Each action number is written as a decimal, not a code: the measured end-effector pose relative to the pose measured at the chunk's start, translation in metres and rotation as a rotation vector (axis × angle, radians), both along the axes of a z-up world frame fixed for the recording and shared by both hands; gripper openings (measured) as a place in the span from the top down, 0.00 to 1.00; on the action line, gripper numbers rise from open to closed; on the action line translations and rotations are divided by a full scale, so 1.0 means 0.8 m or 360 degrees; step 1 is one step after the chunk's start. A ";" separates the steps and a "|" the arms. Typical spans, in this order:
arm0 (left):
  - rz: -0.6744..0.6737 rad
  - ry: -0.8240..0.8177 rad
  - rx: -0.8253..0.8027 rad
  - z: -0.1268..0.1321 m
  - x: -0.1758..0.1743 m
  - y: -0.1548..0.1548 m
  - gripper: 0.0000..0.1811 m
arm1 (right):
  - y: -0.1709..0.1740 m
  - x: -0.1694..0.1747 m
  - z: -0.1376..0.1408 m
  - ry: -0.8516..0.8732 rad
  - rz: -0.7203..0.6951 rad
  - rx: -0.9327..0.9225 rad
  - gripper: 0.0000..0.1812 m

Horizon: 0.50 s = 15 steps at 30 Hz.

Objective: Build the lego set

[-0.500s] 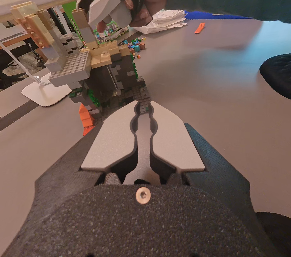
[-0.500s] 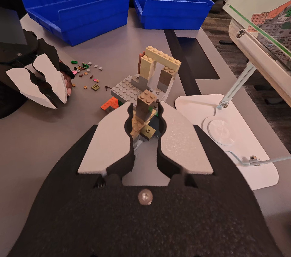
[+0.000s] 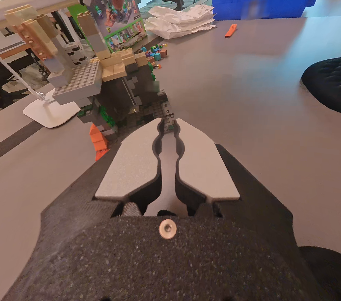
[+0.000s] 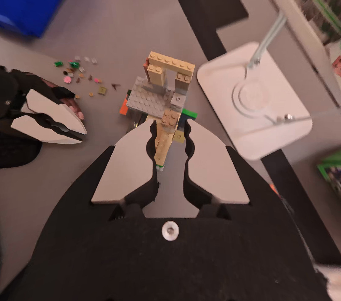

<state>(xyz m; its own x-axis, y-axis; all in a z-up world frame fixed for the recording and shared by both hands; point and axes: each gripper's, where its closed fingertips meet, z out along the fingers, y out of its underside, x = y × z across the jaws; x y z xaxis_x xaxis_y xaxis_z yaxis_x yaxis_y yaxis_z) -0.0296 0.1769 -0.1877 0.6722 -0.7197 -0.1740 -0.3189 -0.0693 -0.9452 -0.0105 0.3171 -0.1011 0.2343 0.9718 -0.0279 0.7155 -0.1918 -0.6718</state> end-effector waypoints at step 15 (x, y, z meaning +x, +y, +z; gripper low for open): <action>0.0008 0.0044 0.0071 0.005 0.001 -0.003 0.95 | -0.002 -0.001 -0.014 -0.0623 -0.0343 -0.0153 0.83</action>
<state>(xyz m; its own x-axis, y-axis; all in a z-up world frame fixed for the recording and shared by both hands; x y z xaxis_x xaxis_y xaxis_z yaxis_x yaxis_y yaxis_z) -0.0288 0.1747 -0.1840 0.6705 -0.7073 -0.2242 -0.3444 -0.0291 -0.9384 -0.0113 0.3157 -0.1127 0.4419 0.8970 0.0152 0.8489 -0.4126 -0.3305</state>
